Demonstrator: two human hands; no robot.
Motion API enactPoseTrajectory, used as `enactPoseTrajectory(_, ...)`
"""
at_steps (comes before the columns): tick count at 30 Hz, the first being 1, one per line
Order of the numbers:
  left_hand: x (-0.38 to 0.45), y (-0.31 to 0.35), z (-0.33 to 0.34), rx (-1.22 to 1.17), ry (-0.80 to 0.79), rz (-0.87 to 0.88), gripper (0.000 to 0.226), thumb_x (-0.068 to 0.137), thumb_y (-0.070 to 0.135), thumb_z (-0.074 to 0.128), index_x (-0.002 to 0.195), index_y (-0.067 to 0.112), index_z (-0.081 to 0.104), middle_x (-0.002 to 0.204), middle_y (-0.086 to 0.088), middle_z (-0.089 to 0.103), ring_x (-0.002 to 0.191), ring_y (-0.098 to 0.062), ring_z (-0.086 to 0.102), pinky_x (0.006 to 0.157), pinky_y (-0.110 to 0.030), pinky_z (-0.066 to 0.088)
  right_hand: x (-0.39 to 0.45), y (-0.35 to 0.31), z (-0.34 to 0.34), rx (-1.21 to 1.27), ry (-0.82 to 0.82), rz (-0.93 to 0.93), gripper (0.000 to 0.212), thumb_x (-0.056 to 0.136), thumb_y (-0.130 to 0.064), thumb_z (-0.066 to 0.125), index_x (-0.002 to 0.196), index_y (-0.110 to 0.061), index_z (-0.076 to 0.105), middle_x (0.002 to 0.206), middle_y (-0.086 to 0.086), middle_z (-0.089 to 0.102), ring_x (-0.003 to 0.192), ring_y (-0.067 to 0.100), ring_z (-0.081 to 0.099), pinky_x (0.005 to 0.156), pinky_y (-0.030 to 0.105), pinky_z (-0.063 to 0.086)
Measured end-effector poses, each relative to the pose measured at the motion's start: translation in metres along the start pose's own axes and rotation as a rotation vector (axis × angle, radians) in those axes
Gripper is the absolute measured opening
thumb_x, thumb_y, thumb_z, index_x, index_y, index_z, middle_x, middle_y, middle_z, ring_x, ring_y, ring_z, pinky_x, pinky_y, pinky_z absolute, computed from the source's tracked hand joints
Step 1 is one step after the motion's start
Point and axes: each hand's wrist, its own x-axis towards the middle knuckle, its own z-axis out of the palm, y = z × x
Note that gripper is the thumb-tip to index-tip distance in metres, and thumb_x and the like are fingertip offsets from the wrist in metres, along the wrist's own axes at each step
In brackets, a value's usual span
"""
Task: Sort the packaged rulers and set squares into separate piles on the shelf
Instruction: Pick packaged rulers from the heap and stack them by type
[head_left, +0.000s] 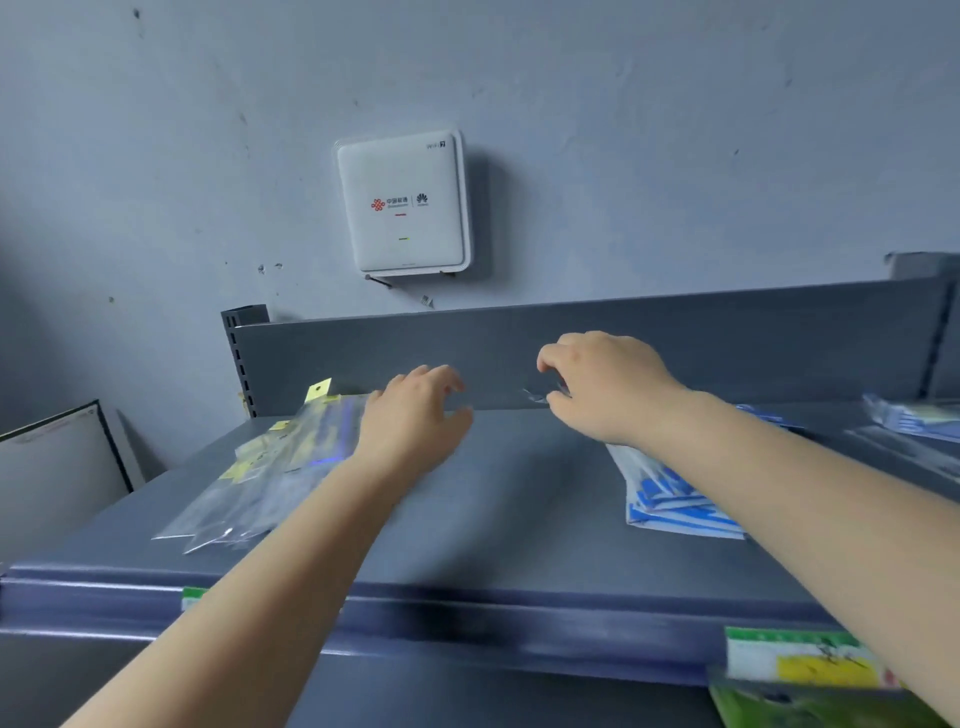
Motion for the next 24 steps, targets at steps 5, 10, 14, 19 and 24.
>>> enactPoseTrajectory(5, 0.007, 0.098, 0.021, 0.058, 0.004, 0.158, 0.034, 0.09, 0.032, 0.05, 0.123, 0.024, 0.052, 0.122, 0.003, 0.056, 0.113, -0.023, 0.048, 0.09, -0.032, 0.035, -0.048, 0.074, -0.021, -0.057, 0.005, 0.077, 0.032, 0.09, -0.025, 0.047, 0.122, -0.021, 0.052, 0.115, -0.002, 0.056, 0.109, 0.022, 0.05, 0.073, 0.028, 0.031)
enactPoseTrajectory(10, 0.005, 0.193, 0.045, 0.022, -0.047, 0.288, 0.036, 0.091, 0.034, 0.05, 0.126, 0.024, 0.05, 0.123, 0.003, 0.055, 0.116, -0.023, 0.047, 0.093, -0.034, 0.035, -0.103, 0.148, -0.034, -0.064, -0.02, 0.181, 0.035, 0.092, -0.026, 0.045, 0.127, -0.022, 0.049, 0.119, -0.005, 0.054, 0.112, 0.02, 0.049, 0.074, 0.027, 0.029)
enactPoseTrajectory(14, -0.002, 0.262, 0.07, -0.026, -0.107, 0.359, 0.037, 0.09, 0.032, 0.051, 0.125, 0.024, 0.05, 0.126, 0.004, 0.054, 0.118, -0.022, 0.046, 0.094, -0.034, 0.034, -0.145, 0.205, -0.039, -0.063, -0.032, 0.286, 0.034, 0.092, -0.027, 0.046, 0.125, -0.023, 0.05, 0.118, -0.005, 0.054, 0.11, 0.02, 0.05, 0.073, 0.027, 0.031)
enactPoseTrajectory(19, -0.009, 0.326, 0.098, -0.046, -0.199, 0.39, 0.036, 0.089, 0.034, 0.051, 0.124, 0.025, 0.05, 0.127, 0.005, 0.053, 0.118, -0.021, 0.047, 0.093, -0.033, 0.034, -0.188, 0.271, -0.036, -0.049, -0.076, 0.393, 0.029, 0.089, -0.026, 0.049, 0.117, -0.022, 0.054, 0.116, -0.004, 0.056, 0.106, 0.021, 0.053, 0.076, 0.029, 0.039)
enactPoseTrajectory(24, -0.006, 0.361, 0.123, -0.063, -0.294, 0.343, 0.038, 0.09, 0.036, 0.053, 0.126, 0.026, 0.049, 0.127, 0.005, 0.053, 0.117, -0.02, 0.048, 0.092, -0.032, 0.036, -0.209, 0.322, -0.031, 0.039, -0.174, 0.496, 0.033, 0.087, -0.029, 0.054, 0.119, -0.021, 0.054, 0.121, -0.004, 0.055, 0.111, 0.018, 0.052, 0.082, 0.029, 0.044)
